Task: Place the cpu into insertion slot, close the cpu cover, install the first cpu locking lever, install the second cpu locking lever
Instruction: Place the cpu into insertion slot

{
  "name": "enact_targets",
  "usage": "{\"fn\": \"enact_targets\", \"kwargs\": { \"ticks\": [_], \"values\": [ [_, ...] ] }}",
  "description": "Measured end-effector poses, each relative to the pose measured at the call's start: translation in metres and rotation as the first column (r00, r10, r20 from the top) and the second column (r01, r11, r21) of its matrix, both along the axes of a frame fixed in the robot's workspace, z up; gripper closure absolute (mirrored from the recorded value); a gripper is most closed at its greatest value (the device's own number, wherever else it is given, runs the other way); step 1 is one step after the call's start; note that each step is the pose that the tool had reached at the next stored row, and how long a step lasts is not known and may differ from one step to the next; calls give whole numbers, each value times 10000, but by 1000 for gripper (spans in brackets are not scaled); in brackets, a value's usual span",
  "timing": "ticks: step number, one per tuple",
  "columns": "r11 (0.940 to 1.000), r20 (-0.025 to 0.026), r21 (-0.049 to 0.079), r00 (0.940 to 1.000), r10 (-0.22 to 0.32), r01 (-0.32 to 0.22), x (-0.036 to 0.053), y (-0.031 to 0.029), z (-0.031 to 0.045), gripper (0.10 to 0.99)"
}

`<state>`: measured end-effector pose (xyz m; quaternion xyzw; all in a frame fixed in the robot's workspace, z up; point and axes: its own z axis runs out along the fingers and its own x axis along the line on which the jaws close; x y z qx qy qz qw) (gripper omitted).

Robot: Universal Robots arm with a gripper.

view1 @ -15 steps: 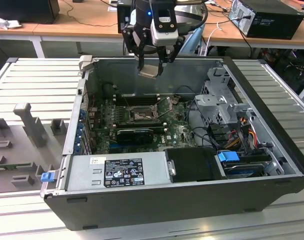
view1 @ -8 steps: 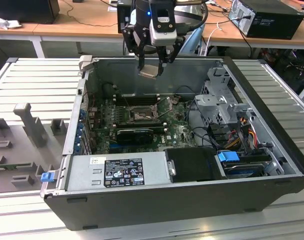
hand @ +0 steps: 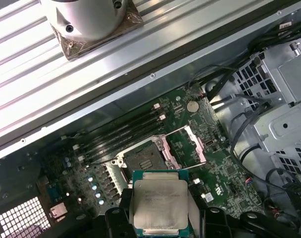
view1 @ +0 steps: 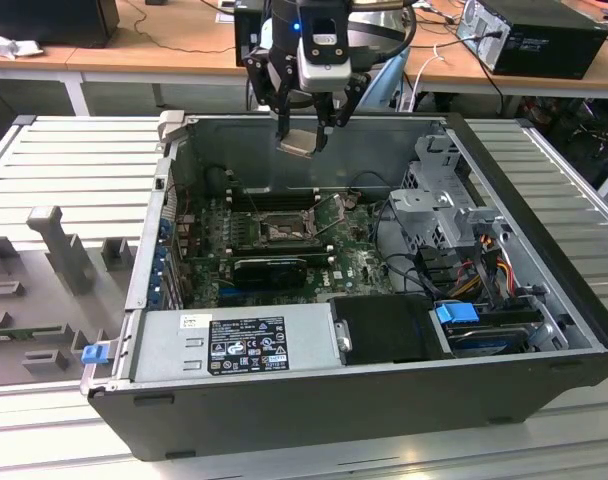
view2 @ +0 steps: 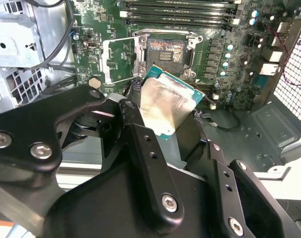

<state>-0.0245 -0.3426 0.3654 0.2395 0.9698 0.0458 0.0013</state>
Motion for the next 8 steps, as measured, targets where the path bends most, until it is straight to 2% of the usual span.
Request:
{"fn": "enact_targets", "kwargs": {
  "ticks": [8],
  "values": [
    [9996,0,0,9996,-293,293,0,0,0,561]
  ]
}}
